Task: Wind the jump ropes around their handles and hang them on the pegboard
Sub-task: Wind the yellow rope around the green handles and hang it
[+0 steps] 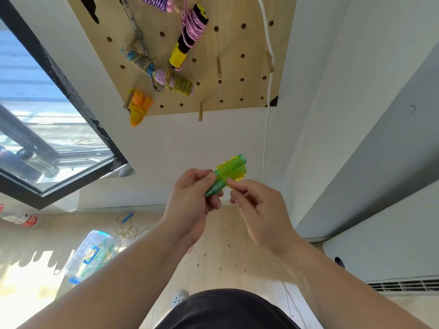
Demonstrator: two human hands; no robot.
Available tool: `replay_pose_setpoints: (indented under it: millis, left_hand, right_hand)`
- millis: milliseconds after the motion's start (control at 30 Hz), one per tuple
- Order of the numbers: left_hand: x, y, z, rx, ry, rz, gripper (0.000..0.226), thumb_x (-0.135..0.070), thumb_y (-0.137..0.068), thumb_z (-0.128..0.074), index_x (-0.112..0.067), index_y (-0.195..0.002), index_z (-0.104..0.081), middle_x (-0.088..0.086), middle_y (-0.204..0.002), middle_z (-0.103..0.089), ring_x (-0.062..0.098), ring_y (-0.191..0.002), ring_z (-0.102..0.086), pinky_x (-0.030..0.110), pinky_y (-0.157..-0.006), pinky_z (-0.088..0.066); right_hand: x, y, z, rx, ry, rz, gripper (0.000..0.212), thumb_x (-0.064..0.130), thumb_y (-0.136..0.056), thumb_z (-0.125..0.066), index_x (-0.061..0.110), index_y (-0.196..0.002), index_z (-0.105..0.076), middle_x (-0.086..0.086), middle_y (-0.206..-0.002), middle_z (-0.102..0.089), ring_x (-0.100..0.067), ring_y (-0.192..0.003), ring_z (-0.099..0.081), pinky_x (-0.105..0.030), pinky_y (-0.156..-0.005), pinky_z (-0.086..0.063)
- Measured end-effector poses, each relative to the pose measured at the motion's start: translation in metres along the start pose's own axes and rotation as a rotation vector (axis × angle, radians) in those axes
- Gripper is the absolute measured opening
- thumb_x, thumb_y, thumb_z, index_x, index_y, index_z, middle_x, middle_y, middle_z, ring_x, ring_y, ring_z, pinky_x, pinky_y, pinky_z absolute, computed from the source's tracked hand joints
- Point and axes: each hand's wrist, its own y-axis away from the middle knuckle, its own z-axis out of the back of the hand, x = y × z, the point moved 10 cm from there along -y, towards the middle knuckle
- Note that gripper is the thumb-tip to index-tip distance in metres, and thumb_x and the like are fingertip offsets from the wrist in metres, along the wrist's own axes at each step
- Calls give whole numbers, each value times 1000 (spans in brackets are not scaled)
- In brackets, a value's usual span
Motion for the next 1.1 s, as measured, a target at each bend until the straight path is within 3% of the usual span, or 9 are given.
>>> replay_pose_setpoints:
  millis: [133, 267, 433, 533, 600, 700, 800, 933, 1100]
  left_hand:
    - [-4, 11, -15, 127, 158, 65, 8, -10, -102, -54, -4, -98, -58, 15, -69, -60, 17, -48, -46, 28, -52, -46]
    - [-2, 29, -31, 327, 203, 127, 9, -14, -91, -58, -7, -87, -53, 12, -62, -54, 12, -40, -41, 26, -46, -42]
    - [15, 50, -40, 623, 46, 250, 12, -10, -88, -62, -10, -78, -57, 13, -60, -51, 10, -33, -36, 22, -42, -37]
    - [28, 41, -23, 591, -350, 198, 13, -9, -92, -68, -7, -85, -57, 15, -59, -53, 15, -38, -38, 25, -43, -38]
    - [34, 31, -11, 522, -580, 154, 12, -7, -95, -68, -8, -88, -58, 14, -60, -57, 18, -42, -42, 27, -45, -39]
    - [41, 15, 3, 381, -787, 100, 14, -9, -92, -69, -13, -87, -57, 12, -61, -60, 20, -46, -47, 28, -46, -39]
    - [45, 1, 15, 222, -824, 97, 15, -10, -88, -68, -12, -89, -54, 12, -59, -61, 23, -45, -48, 28, -47, -40]
    - [36, -7, 31, -23, -564, 150, 15, -2, -89, -63, -6, -84, -49, 19, -57, -57, 24, -40, -49, 27, -42, -38]
    - [37, -4, 33, -147, -214, 268, 24, 3, -89, -58, -9, -75, -43, 15, -58, -54, 24, -42, -47, 26, -40, -38]
  right_hand:
    - [-23, 5, -3, 31, -492, -348, 8, 5, -94, -66, 10, -90, -71, -8, -78, -72, -16, -52, -50, -26, -51, -42]
    - [-27, 9, -19, 369, -671, -400, 13, 30, -79, -84, 20, -81, -76, -10, -72, -65, -14, -55, -52, -25, -55, -44]
    - [-25, 3, -21, 692, -185, -279, 14, 18, -85, -70, 27, -75, -75, 11, -65, -61, -5, -60, -52, -24, -60, -43]
    - [-38, 0, -25, 898, 53, -324, 12, 17, -96, -68, 15, -87, -76, 8, -73, -66, -4, -67, -57, -23, -65, -47]
    - [-45, -5, -30, 965, 198, -335, 13, 20, -98, -66, 20, -89, -75, 12, -73, -65, -4, -69, -56, -25, -67, -49]
    - [-42, -20, -40, 900, 482, -241, 13, 28, -94, -68, 28, -82, -73, 21, -60, -60, 1, -61, -53, -20, -62, -43]
    - [-38, -29, -50, 734, 627, -244, 12, 30, -92, -66, 25, -82, -73, 13, -72, -66, -5, -72, -61, -28, -66, -50]
    - [-23, -28, -59, 503, 682, -190, 24, 23, -98, -50, 16, -86, -70, -1, -84, -67, -22, -79, -62, -39, -72, -53]
    - [-4, -13, -57, 359, 611, 29, 25, 25, -104, -45, 17, -99, -68, 4, -86, -57, -17, -84, -53, -37, -73, -46]
